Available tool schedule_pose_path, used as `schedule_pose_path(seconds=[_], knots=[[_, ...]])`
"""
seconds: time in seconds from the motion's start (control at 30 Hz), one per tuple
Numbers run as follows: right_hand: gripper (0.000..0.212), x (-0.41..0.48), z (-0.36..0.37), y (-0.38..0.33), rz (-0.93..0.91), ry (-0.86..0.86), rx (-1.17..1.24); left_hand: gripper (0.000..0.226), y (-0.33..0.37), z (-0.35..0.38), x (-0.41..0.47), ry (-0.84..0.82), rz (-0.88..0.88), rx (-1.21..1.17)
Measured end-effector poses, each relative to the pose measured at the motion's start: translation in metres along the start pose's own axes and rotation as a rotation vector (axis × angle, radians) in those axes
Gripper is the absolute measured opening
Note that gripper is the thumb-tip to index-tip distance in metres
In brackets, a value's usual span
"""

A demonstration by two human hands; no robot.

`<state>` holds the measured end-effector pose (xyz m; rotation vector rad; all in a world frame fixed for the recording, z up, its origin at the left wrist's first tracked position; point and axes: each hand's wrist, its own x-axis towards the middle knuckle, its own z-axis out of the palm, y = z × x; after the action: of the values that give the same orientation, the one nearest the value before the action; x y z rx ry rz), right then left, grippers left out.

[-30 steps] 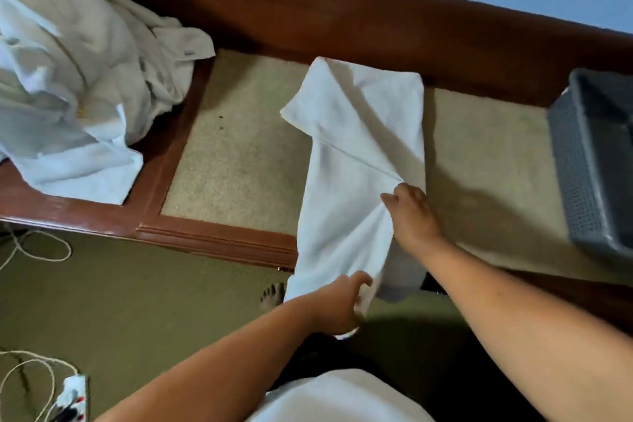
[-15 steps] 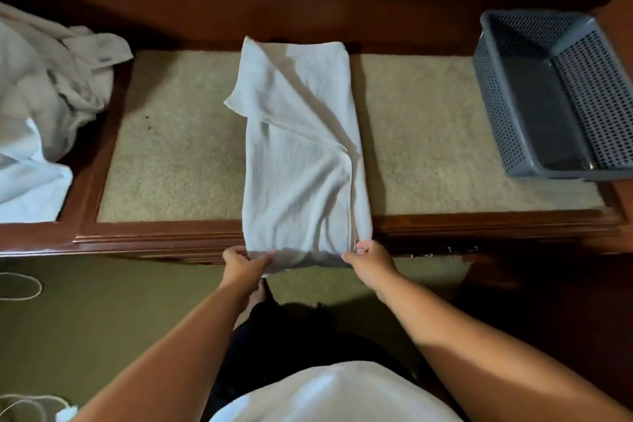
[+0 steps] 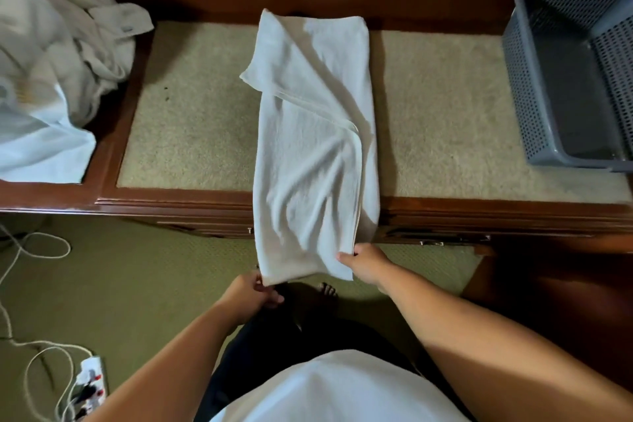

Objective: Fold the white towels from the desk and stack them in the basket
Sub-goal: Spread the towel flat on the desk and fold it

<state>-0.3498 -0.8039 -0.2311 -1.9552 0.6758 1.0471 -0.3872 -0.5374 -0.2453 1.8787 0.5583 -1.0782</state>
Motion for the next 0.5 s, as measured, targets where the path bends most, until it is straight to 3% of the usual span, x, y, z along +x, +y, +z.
schedule_pose_path(seconds=[0.2, 0.27, 0.33, 0.4, 0.5], knots=[[0.032, -0.002, -0.005, 0.021, 0.041, 0.055, -0.224, 0.023, -0.033, 0.013, 0.002, 0.095, -0.072, 0.192], [0.020, -0.004, -0.005, 0.024, 0.058, 0.046, -0.334, 0.021, -0.024, 0.012, 0.002, 0.142, -0.036, 0.252], [0.021, -0.004, -0.005, 0.023, 0.060, 0.106, -0.401, 0.013, -0.006, 0.009, -0.001, 0.218, 0.040, 0.362], [0.021, -0.007, -0.006, 0.017, -0.008, 0.241, -0.406, 0.018, 0.016, 0.002, -0.003, 0.284, 0.131, 0.481], [0.013, -0.011, -0.009, -0.003, -0.277, 0.427, -0.410, 0.036, 0.049, -0.007, -0.005, 0.379, 0.335, 0.561]])
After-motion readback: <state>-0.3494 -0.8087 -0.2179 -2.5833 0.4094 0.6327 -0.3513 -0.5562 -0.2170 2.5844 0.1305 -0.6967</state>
